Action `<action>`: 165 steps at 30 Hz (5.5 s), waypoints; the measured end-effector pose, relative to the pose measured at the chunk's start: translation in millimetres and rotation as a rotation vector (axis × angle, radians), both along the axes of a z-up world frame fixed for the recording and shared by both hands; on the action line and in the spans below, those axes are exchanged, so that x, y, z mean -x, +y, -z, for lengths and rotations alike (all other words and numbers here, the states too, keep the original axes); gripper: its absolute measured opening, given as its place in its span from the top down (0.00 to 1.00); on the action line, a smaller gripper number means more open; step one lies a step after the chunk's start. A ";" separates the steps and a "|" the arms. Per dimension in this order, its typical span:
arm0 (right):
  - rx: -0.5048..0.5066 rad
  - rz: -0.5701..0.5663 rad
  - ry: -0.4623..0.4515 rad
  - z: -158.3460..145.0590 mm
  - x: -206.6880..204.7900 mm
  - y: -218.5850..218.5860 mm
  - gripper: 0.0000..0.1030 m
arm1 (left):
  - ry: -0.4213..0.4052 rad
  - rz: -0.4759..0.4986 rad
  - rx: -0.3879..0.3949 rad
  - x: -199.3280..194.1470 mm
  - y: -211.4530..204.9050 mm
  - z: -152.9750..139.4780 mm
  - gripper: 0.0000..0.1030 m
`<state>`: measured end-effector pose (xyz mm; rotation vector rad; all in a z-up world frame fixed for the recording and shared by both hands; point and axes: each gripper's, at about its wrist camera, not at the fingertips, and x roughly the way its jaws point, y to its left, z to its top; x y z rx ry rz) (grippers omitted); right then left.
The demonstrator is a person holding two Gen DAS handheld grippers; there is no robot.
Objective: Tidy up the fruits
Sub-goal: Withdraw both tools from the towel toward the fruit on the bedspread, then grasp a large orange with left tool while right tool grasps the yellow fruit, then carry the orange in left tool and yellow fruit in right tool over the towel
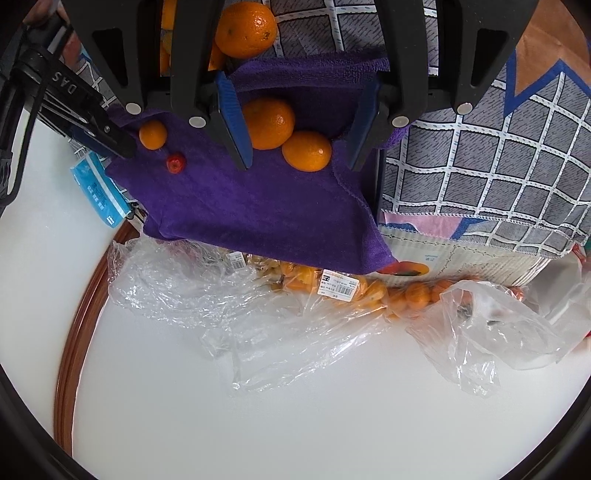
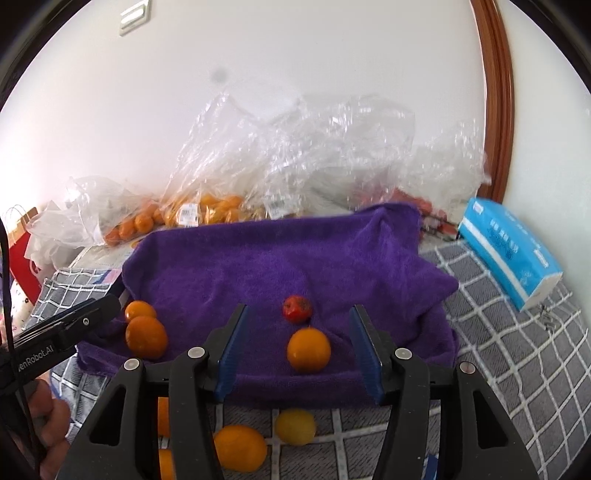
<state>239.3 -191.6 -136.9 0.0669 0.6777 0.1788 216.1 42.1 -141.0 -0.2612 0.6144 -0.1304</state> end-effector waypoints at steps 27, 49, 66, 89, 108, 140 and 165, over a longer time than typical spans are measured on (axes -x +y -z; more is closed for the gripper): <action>0.162 0.040 0.074 19.3 55.2 -1.0 0.35 | -0.002 -0.016 0.042 4.2 8.1 -4.1 0.51; -0.042 0.007 0.207 37.1 34.0 -30.9 0.74 | 0.016 -0.008 0.070 2.5 9.4 -0.2 0.51; -0.056 0.007 0.143 40.7 49.0 -36.9 0.73 | 0.130 0.157 0.058 42.1 -9.3 -5.8 0.53; -0.118 -0.011 0.145 38.6 54.9 -44.8 0.73 | 0.251 0.134 -0.142 68.1 -16.4 20.2 0.61; -0.060 -0.021 0.096 35.9 59.8 -33.8 0.73 | 0.202 0.131 0.010 58.8 7.7 33.4 0.62; -0.061 -0.081 0.045 31.8 68.8 -29.2 0.73 | 0.120 0.181 0.119 70.5 13.0 20.1 0.62; -0.116 0.022 0.024 0.2 100.9 -47.3 0.73 | 0.007 0.132 0.056 93.3 16.7 -12.1 0.62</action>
